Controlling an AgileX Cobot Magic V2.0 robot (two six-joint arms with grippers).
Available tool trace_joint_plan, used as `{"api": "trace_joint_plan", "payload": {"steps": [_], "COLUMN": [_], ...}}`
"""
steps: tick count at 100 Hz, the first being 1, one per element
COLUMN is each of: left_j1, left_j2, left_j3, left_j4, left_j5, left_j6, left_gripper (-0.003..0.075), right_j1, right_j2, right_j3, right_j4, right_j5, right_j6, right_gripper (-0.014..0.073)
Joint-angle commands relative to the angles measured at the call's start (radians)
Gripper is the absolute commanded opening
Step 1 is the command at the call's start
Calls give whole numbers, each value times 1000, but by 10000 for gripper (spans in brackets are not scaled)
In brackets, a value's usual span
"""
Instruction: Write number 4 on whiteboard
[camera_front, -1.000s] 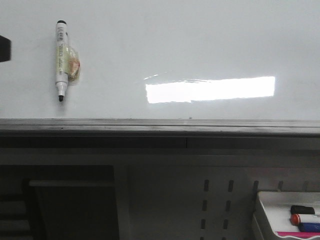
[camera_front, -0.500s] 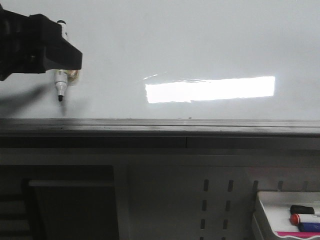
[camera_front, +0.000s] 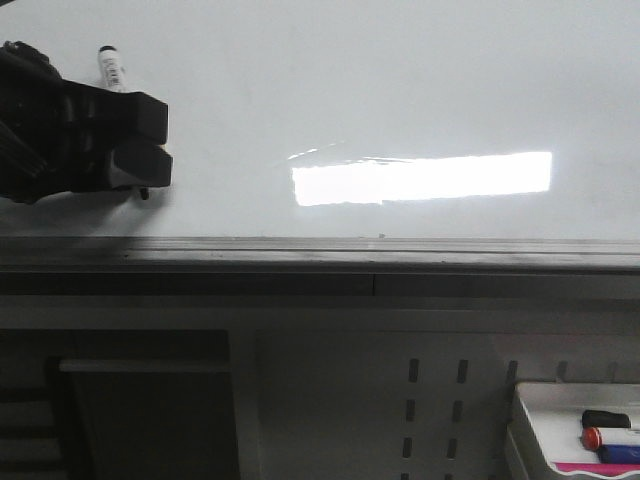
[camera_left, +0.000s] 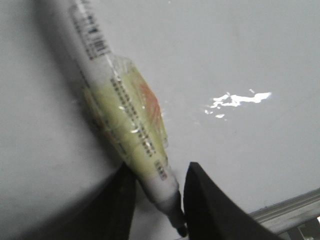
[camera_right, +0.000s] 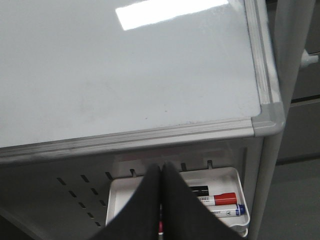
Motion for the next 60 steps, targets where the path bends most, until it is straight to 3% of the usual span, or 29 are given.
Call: {"api": "trace_joint_plan", "payload": {"steps": [1, 17, 30, 41, 52, 60], "left_j1": [-2, -2, -4, -22, -52, -88], "left_j2": [-6, -8, -51, -113, -163, -189], "left_j3": [-24, -24, -24, -15, -3, 12], "left_j4": [-13, 32, 212, 399, 614, 775], "left_j5": [-40, -19, 69, 102, 97, 79], "left_j6": [-6, -2, -2, -2, -2, -2], "left_gripper": [-19, -20, -20, -20, -20, -20], "right_j1": [21, 139, 261, 392, 537, 638], "right_j2": [20, 50, 136, 230, 304, 366], "right_j3": [-36, -36, -56, -96, -127, -156], "right_j4": [2, 27, 85, 89, 89, 89], "right_j5": [-92, -92, -97, -142, -288, -349], "right_j6": [-2, -7, -22, -24, -72, -92], "right_gripper": [-64, -64, -41, 71, 213, 251]}}
